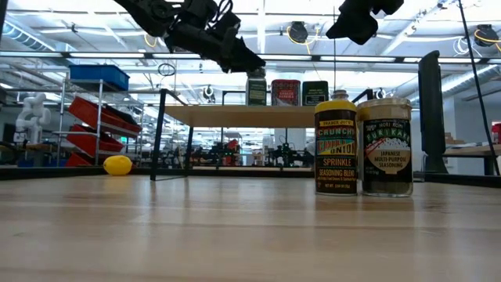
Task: Shelf spices
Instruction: Put the green seasoning bottle on the shelf
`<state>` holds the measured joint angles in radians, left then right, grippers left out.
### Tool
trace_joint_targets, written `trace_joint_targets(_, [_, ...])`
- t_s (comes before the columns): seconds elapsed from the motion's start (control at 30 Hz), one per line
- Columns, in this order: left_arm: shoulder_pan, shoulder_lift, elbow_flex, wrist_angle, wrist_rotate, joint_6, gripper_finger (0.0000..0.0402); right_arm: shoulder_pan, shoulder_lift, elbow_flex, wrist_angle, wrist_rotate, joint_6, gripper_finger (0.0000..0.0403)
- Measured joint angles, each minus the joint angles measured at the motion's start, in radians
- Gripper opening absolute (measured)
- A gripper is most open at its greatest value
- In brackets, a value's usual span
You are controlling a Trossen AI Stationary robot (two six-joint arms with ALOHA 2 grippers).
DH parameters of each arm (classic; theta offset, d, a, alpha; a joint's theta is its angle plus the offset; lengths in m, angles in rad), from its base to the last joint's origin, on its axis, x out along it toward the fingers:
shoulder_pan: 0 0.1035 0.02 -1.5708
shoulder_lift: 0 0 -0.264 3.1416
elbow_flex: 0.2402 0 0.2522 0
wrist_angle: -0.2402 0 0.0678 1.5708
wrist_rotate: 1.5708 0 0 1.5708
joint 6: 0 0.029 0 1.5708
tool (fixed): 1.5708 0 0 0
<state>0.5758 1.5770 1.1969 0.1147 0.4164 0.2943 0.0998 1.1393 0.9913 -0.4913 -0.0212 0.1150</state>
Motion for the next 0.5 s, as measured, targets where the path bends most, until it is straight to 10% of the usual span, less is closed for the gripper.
trace_joint_targets(0.5, [-0.021,-0.189,0.000,-0.347,-0.159,0.024,0.0261,0.000,0.000,0.000,-0.044,0.000,0.000,0.0242])
